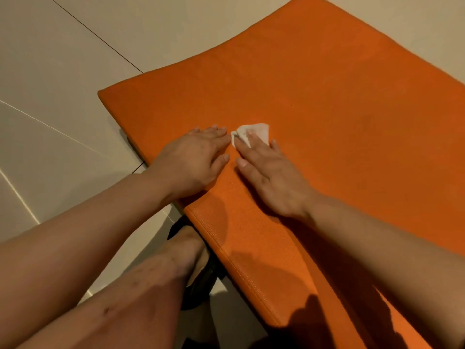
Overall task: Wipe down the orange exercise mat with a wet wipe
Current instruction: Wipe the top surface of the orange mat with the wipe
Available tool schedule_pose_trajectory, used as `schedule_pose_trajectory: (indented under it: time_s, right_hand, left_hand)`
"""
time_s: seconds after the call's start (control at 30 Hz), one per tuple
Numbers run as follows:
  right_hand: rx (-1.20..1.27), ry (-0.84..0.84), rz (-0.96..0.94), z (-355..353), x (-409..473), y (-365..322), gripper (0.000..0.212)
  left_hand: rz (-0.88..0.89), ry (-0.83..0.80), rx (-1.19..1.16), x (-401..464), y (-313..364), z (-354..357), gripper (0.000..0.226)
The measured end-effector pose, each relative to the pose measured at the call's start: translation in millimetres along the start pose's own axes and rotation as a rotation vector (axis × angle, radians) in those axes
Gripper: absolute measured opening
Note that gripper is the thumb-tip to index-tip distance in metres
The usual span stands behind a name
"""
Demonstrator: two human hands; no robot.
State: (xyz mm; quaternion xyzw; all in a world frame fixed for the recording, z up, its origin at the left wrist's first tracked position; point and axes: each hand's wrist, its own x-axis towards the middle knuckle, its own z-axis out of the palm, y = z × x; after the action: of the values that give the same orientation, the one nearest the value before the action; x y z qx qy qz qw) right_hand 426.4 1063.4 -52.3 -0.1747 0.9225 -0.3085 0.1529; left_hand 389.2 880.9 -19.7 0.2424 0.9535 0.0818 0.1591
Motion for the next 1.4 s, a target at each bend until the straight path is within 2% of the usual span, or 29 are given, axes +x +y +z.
schedule_pose_trajectory:
  time_s: [0.07,0.17,0.23,0.33,0.4,0.43,0.47,0.57,0.6,0.63,0.7,0.8,0.87,0.93,1.0,1.1,1.2,1.3,1.4]
  right_hand:
    - [-0.084,-0.001,-0.048,-4.4,-5.5,13.5,0.060]
    - [-0.170,0.026,0.221,-12.9,-6.5,46.0,0.057]
    - [-0.137,0.047,0.278,-6.7,-9.0,31.9,0.059]
    - [-0.080,0.006,0.007,9.7,-23.3,-24.3,0.070]
    - [-0.155,-0.018,-0.144,12.4,-33.4,-31.4,0.072]
    - [-0.199,-0.001,-0.159,9.2,-32.9,-22.7,0.071]
    - [-0.217,0.028,-0.112,5.7,-30.4,-8.2,0.071]
    - [-0.136,0.058,0.191,-5.4,-24.4,21.7,0.068]
    - [-0.115,0.061,0.202,-3.4,-25.2,17.9,0.069]
    - [-0.094,0.072,0.159,0.5,-27.3,6.7,0.070]
    - [-0.063,0.065,-0.048,12.2,-35.9,-23.5,0.070]
    - [-0.155,-0.037,-0.239,18.5,-43.3,-34.5,0.067]
    - [-0.223,-0.035,-0.192,10.4,-35.8,-11.0,0.070]
    - [-0.161,0.063,-0.026,0.9,-27.5,8.0,0.075]
    - [-0.088,0.097,0.018,2.8,-26.7,0.2,0.076]
    - [-0.121,0.012,-0.241,19.9,-44.0,-36.6,0.064]
    - [-0.144,-0.070,-0.400,12.2,-54.0,-31.8,0.055]
    - [-0.160,-0.049,-0.461,2.5,-50.8,-16.9,0.050]
    - [-0.170,-0.035,-0.440,11.0,-34.5,-33.1,0.053]
  left_hand:
    - [-0.009,0.026,-0.013,-6.3,-1.3,1.2,0.052]
    - [-0.027,0.092,-0.036,-17.0,-1.7,5.1,0.050]
    - [-0.035,0.130,-0.045,-21.5,-1.1,7.7,0.048]
    - [-0.044,0.164,-0.067,-26.2,-2.1,9.7,0.048]
    - [-0.042,0.181,-0.082,-28.0,-1.9,10.7,0.044]
    - [-0.043,0.190,-0.085,-29.1,-1.7,11.5,0.042]
    - [-0.046,0.202,-0.089,-30.6,-1.0,12.3,0.041]
    - [-0.054,0.248,-0.107,-34.7,-0.9,13.5,0.039]
    - [-0.053,0.256,-0.111,-35.4,-0.6,14.1,0.039]
    - [-0.051,0.262,-0.112,-35.5,-1.0,14.8,0.039]
    - [-0.059,0.268,-0.126,-36.9,-2.5,16.2,0.040]
    - [-0.097,0.304,-0.175,-42.1,-5.1,19.0,0.046]
    - [-0.116,0.343,-0.219,-47.3,-8.4,21.2,0.044]
    - [-0.120,0.394,-0.261,-53.6,-12.7,22.6,0.041]
    - [-0.115,0.426,-0.293,-57.9,-14.9,24.7,0.039]
    - [-0.109,0.437,-0.299,-61.0,-17.1,27.2,0.039]
    - [-0.161,0.474,-0.314,-65.6,-20.3,28.0,0.039]
    - [-0.298,0.515,-0.359,-74.5,-24.8,30.3,0.045]
    - [-0.444,0.510,-0.410,-75.6,-24.3,33.5,0.048]
